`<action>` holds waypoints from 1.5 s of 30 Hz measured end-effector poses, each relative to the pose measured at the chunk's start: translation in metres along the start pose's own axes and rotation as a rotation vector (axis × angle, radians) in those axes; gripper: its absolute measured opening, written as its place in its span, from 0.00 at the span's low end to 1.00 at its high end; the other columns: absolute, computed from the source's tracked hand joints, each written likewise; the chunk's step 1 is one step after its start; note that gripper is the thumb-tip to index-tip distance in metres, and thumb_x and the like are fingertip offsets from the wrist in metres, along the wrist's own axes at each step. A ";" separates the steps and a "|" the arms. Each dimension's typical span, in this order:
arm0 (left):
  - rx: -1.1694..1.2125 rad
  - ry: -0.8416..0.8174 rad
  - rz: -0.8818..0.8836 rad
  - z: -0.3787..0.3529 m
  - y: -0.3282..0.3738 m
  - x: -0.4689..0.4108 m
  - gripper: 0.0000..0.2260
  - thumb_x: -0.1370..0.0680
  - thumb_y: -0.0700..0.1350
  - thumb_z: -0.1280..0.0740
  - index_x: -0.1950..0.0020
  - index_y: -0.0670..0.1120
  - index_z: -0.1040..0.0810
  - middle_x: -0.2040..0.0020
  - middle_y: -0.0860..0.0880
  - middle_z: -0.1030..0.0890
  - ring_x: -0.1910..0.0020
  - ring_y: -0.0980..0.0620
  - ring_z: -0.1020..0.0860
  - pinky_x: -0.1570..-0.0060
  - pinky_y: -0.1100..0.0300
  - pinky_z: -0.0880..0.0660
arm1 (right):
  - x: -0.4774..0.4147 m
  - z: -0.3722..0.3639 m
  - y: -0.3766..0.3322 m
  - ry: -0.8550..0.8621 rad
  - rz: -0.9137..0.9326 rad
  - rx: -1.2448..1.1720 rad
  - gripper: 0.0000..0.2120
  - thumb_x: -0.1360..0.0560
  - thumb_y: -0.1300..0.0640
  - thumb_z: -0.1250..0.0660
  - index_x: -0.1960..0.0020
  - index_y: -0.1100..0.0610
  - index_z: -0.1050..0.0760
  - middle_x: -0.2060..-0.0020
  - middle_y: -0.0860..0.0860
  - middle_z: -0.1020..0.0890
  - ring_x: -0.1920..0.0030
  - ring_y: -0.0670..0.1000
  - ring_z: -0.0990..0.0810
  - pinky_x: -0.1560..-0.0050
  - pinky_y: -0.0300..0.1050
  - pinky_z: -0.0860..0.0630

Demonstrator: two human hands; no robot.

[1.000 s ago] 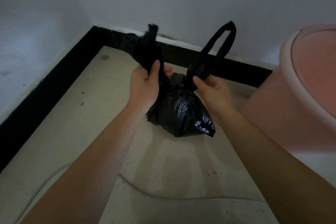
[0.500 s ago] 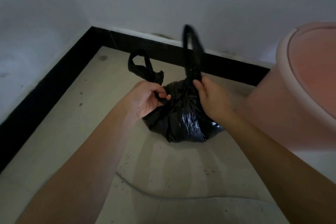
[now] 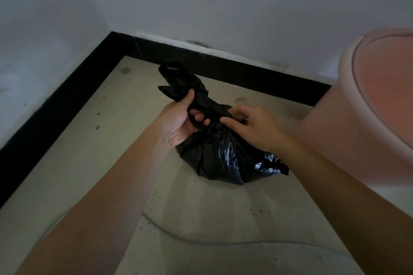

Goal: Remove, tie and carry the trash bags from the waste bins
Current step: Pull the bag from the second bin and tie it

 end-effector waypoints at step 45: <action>-0.088 -0.254 0.061 -0.019 -0.013 0.021 0.13 0.23 0.42 0.33 0.44 0.36 0.18 0.53 0.42 0.15 0.61 0.54 0.20 0.61 0.64 0.21 | -0.004 0.020 -0.035 0.377 -0.616 -1.890 0.14 0.19 0.61 0.49 0.55 0.60 0.26 0.74 0.49 0.36 0.78 0.45 0.37 0.75 0.38 0.33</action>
Point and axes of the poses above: each hand's wrist, its own x-axis away from the middle knuckle, its own z-axis out of the back of the hand, y = z × x, the point moved 10 cm from there along -x, towards the middle knuckle
